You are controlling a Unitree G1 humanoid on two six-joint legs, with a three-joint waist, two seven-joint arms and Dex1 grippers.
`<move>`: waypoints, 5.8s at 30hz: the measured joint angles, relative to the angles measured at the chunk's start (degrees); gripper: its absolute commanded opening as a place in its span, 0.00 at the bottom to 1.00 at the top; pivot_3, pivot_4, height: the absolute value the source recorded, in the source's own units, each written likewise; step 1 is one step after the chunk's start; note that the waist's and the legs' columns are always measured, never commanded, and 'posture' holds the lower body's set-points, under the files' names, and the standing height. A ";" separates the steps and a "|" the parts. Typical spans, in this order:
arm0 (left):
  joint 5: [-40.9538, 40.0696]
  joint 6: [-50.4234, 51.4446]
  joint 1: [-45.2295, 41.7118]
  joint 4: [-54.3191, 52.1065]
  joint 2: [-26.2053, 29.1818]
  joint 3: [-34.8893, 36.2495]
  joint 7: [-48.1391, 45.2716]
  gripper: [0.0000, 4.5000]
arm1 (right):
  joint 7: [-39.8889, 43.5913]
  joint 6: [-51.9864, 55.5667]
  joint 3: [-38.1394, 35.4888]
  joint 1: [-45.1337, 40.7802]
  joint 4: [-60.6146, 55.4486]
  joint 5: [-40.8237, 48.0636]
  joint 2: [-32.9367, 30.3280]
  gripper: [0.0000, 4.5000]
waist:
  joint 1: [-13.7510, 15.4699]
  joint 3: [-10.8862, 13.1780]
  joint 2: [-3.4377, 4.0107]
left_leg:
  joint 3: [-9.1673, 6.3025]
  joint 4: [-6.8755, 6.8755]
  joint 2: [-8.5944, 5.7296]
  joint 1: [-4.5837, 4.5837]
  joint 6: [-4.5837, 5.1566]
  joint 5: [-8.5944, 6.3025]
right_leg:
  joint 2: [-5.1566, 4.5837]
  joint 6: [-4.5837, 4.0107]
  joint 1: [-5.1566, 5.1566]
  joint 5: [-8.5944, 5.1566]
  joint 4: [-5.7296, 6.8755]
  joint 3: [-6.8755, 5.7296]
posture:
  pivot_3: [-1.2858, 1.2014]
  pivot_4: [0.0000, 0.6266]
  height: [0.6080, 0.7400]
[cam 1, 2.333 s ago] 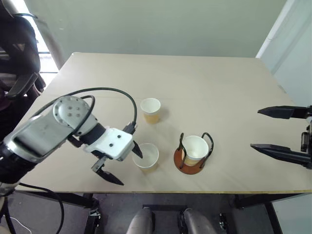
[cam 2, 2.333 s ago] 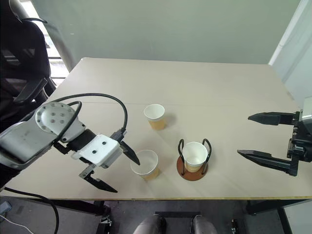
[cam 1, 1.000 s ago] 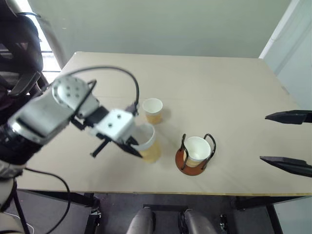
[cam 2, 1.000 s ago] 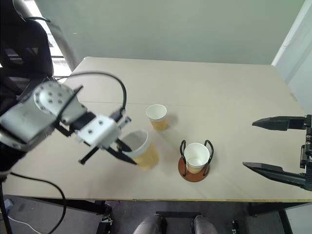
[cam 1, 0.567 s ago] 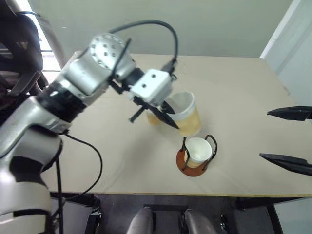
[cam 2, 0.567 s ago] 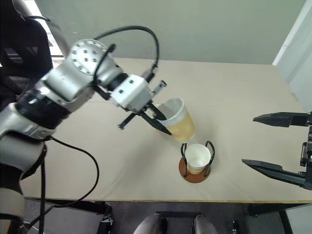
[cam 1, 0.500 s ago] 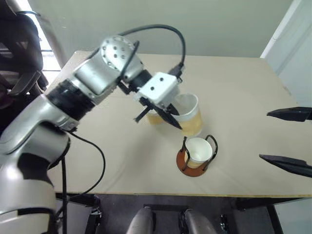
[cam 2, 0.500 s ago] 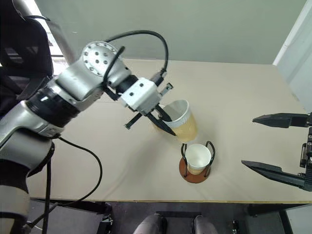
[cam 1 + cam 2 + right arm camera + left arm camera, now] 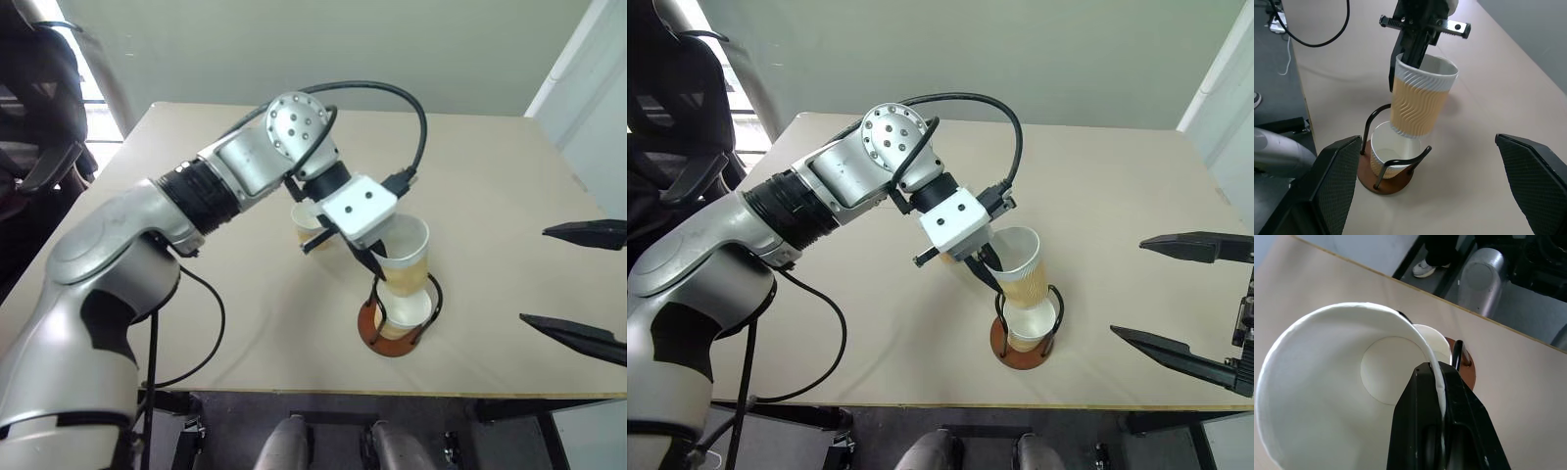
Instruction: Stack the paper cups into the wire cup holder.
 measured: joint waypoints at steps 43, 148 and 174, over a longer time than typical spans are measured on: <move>16.94 1.26 2.31 19.01 -2.04 14.90 -0.09 0.99 | -0.52 -4.08 -0.54 4.28 1.33 -3.63 -0.37 1.00 | -0.93 -0.11 0.25 | 0.26 0.21 -0.03 0.20 0.20 -0.09 | -0.05 0.17 0.07 0.10 0.04 0.12 | 0.52 0.24 1.00; -8.08 -1.63 -2.59 5.81 -3.23 -5.71 -0.15 0.54 | 11.46 -2.70 -16.38 17.07 1.19 -11.97 5.27 1.00 | 0.26 -0.01 0.36 | 0.62 1.02 -0.17 0.09 0.68 -0.43 | -0.22 0.13 0.35 -0.08 0.03 0.46 | 0.52 0.24 1.00; -2.12 40.83 45.32 -11.79 24.73 54.70 22.22 0.99 | 14.43 -28.06 16.38 5.22 34.70 -27.94 -0.24 1.00 | -0.58 -0.18 0.72 | 0.53 0.79 -0.10 0.19 -0.08 0.28 | -0.05 0.40 0.28 -0.01 -0.01 0.54 | 0.52 0.24 1.00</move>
